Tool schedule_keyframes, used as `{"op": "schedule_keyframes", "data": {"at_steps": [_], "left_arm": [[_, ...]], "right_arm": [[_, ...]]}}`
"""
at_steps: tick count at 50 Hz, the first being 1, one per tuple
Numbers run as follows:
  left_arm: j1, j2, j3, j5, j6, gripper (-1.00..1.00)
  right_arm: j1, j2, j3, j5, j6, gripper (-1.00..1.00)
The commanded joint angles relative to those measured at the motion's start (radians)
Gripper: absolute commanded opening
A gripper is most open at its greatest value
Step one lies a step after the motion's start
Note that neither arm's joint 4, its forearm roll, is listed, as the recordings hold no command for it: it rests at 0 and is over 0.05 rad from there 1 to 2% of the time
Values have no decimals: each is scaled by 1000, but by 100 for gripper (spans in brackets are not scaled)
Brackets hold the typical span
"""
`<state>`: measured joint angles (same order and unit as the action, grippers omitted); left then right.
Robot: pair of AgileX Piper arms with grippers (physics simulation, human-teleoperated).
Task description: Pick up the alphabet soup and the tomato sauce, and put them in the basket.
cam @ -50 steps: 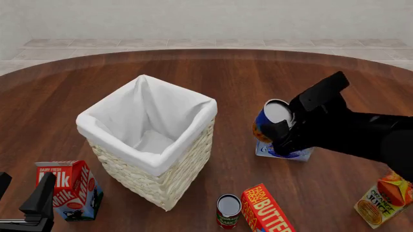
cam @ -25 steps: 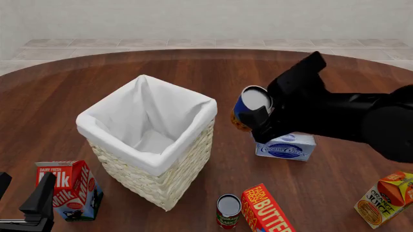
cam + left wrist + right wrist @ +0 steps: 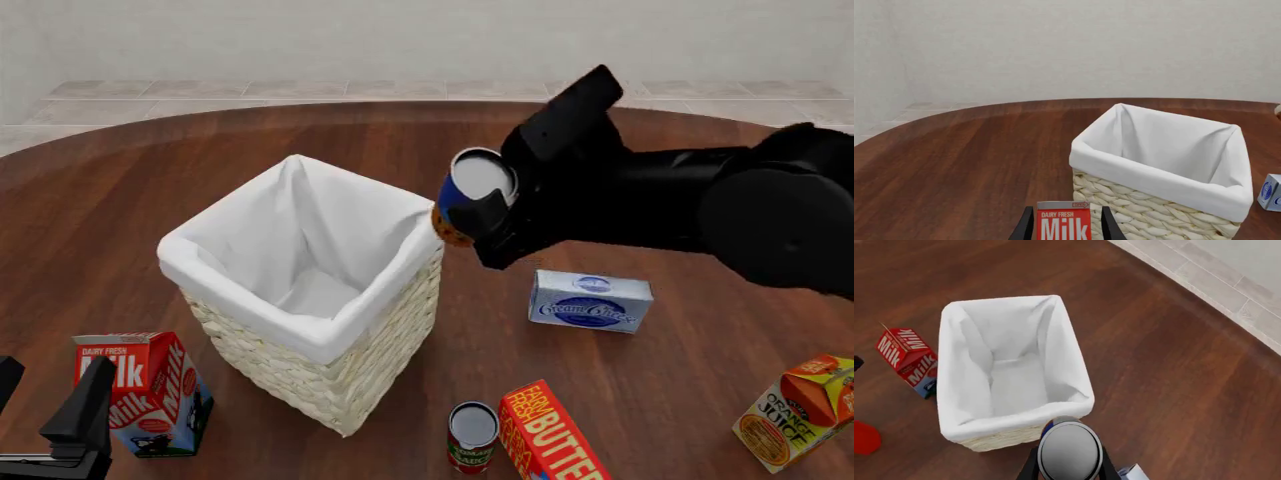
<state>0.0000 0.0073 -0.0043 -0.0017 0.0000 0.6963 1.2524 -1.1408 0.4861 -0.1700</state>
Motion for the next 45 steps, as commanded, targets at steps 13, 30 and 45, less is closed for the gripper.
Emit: {"op": "schedule_keyframes", "data": {"at_steps": [13,30,45], "left_arm": [[0,0,0,0,0,100],[0,0,0,0,0,100],[0,0,0,0,0,100]], "right_arm": [[64,85,-116,-12,13,-100],[96,129,-138,-36,23,-100],[111,184,-162,-61,33,-100]]}}
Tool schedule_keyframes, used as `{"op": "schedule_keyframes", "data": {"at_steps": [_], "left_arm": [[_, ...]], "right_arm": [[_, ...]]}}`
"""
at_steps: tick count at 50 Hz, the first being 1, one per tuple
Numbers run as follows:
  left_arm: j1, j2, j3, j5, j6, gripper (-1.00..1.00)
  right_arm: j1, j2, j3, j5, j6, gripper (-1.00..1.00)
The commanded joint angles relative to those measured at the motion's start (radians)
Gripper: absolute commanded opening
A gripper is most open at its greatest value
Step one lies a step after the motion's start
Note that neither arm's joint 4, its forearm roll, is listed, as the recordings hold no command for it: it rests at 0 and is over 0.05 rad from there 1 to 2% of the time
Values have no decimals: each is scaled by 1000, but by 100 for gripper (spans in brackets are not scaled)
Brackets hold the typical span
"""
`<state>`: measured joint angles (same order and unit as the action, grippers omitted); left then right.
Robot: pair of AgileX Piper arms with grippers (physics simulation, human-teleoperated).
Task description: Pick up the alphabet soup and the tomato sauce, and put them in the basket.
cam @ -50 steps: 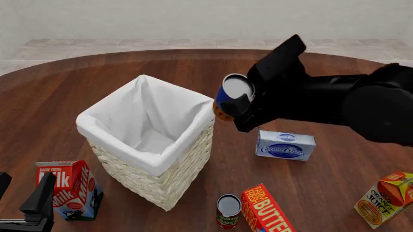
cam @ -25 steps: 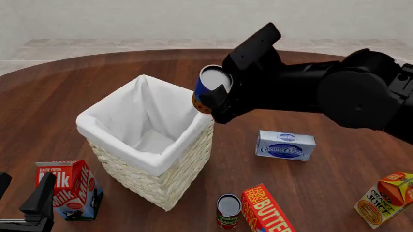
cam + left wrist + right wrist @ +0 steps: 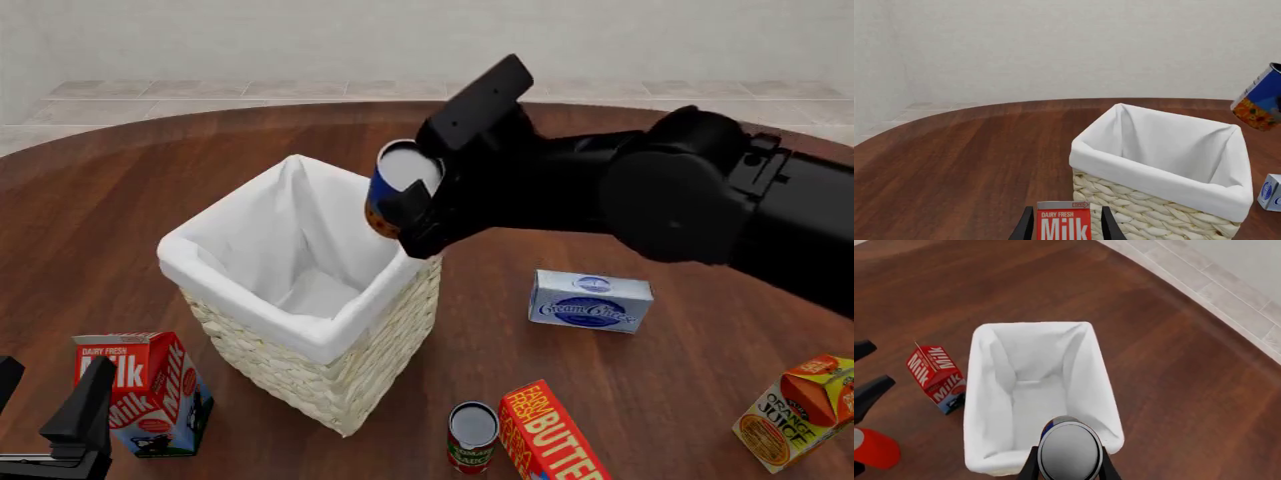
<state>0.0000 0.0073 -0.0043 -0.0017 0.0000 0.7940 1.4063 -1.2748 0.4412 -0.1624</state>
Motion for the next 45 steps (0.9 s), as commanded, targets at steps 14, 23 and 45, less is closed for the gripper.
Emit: {"op": "schedule_keyframes", "data": {"at_steps": [14,23,45], "left_arm": [[0,0,0,0,0,100],[0,0,0,0,0,100],[0,0,0,0,0,100]], "right_arm": [[34,91,-67,-35,25,-100],[41,125,-90,-40,29,-100],[57,223,-153,-49,34,-100]]}}
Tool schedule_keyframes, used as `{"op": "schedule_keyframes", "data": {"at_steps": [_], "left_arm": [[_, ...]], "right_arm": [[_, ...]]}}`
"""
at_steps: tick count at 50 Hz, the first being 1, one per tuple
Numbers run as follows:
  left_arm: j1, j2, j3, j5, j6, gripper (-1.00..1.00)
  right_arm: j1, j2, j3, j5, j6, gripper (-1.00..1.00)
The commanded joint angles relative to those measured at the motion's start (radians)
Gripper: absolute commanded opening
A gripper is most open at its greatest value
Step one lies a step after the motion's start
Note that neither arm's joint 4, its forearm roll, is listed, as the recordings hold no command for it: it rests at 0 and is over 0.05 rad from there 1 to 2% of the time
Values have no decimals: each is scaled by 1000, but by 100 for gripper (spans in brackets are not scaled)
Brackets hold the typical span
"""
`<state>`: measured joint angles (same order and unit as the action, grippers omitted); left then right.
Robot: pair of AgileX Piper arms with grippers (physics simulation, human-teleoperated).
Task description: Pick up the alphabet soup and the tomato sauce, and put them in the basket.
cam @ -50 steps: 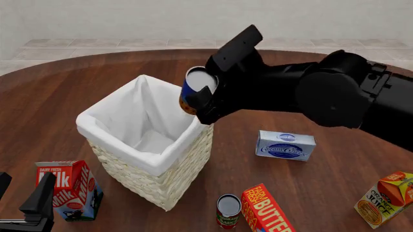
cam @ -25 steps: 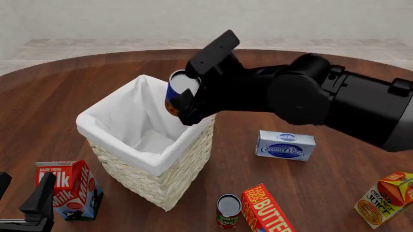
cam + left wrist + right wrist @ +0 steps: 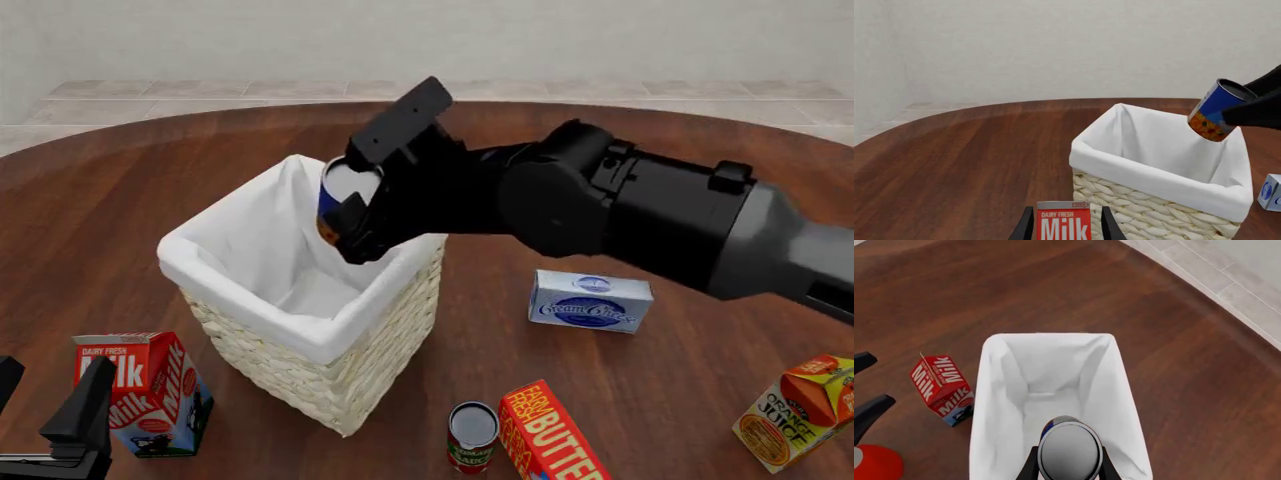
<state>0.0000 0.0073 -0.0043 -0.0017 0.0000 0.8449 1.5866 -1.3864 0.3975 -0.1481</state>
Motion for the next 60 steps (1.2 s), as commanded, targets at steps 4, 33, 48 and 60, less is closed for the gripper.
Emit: {"op": "schedule_keyframes", "data": {"at_steps": [4,33,48,60], "left_arm": [[0,0,0,0,0,100],[0,0,0,0,0,100],[0,0,0,0,0,100],[0,0,0,0,0,100]], "right_arm": [[9,63,-55,-4,18,-100],[11,182,-110,-12,22,-100],[9,251,-150,-9,26,-100],[1,279,-182,5,19,-100]]}}
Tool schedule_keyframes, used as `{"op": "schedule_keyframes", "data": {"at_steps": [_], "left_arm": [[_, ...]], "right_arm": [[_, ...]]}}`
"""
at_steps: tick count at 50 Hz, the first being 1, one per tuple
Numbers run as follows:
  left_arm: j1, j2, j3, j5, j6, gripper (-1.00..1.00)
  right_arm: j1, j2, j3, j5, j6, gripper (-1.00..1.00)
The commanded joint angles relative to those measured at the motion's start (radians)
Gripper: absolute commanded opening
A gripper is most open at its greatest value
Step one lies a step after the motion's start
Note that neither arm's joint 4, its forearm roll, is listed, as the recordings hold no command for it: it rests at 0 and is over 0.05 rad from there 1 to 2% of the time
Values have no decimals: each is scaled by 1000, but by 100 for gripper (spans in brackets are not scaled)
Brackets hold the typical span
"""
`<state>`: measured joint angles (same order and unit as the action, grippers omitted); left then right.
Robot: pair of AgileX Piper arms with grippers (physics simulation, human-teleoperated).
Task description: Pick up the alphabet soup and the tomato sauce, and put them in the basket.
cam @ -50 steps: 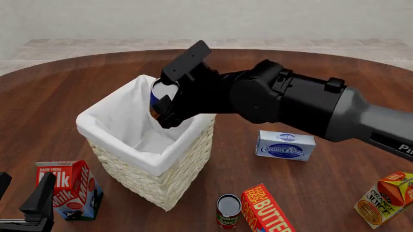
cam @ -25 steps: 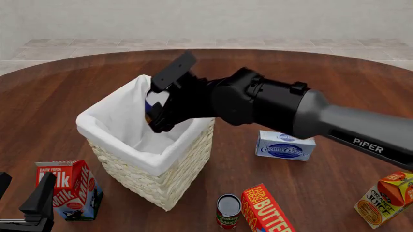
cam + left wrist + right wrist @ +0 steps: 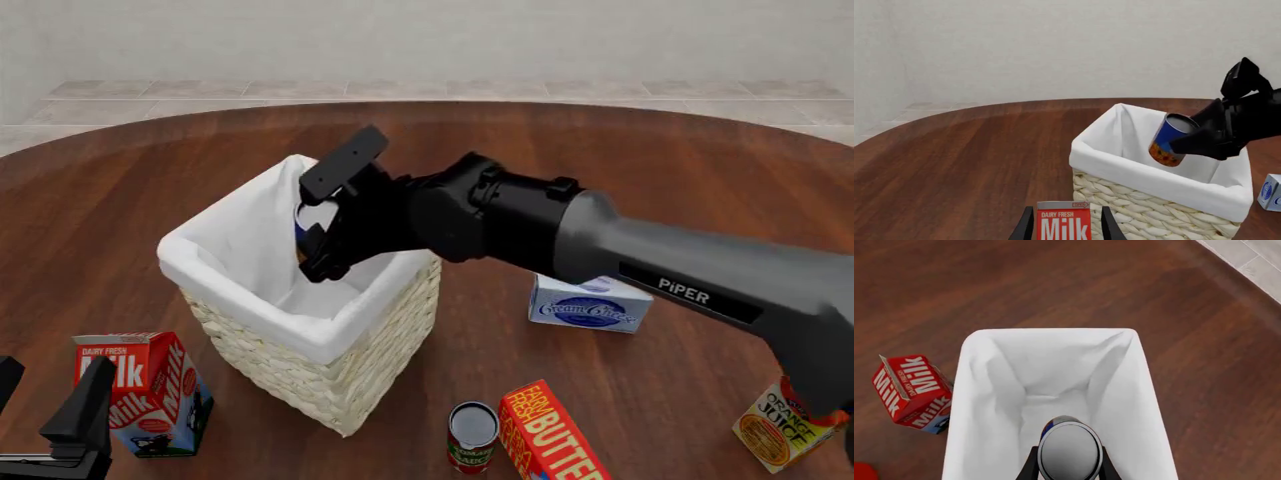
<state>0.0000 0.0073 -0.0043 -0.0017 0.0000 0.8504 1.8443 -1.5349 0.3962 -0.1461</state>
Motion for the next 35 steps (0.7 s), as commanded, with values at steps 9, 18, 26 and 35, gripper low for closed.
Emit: {"op": "schedule_keyframes", "data": {"at_steps": [9,18,26,35], "left_arm": [[0,0,0,0,0,100],[0,0,0,0,0,100],[0,0,0,0,0,100],[0,0,0,0,0,100]], "right_arm": [[-14,30,-35,6,10,100],[-15,27,-30,6,10,100],[-15,19,-25,6,10,100],[-16,0,-35,18,6,100]]}}
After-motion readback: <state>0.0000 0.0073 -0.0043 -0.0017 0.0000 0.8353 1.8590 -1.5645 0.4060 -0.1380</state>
